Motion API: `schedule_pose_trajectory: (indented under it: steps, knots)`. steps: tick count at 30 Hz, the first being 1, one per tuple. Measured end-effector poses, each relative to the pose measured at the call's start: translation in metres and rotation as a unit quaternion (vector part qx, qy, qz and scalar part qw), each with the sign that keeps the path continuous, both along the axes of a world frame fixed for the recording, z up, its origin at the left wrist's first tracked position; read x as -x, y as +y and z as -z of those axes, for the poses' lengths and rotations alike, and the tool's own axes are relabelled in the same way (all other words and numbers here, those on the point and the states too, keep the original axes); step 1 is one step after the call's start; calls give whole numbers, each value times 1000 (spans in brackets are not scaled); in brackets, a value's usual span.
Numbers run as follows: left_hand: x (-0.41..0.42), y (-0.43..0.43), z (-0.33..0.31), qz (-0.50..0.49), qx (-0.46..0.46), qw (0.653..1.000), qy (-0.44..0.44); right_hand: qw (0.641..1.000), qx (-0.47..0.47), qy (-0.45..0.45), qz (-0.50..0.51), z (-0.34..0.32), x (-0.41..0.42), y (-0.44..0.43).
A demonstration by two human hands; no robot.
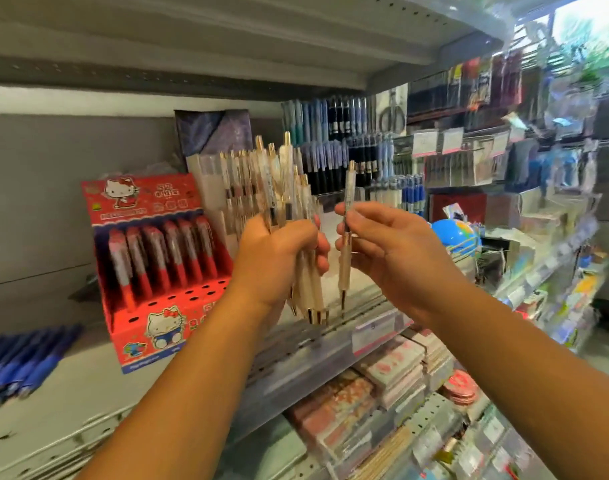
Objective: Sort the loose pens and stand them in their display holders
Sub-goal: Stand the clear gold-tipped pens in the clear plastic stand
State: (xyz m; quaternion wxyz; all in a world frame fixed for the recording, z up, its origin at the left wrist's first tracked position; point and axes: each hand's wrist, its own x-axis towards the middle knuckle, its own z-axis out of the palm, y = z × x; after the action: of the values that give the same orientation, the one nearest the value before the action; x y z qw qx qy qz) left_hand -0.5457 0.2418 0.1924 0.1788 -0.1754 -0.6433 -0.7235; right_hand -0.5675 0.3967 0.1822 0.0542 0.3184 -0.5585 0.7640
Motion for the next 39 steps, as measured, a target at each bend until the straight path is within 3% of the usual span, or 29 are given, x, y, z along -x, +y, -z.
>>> schedule_pose_trajectory:
  steps: [6,10,17,22,31,39]
  knots:
    - [39,6,-22,-58,-8,998,20,988,-73,82,111,-24,62,7]
    - [52,5,-21,-96,-4,995,26,978,-69,124,155,-32,104,5]
    - [62,7,-1,-215,-6,976,38,962,-118,198,143,-15,172,-2]
    - [63,14,19,-300,60,951,50,952,-133,242,134,-3,198,1]
    - [62,13,31,-395,102,913,7,948,-169,246,108,5,203,-3]
    - [61,14,33,-368,76,927,-6,933,-270,212,111,12,198,-5]
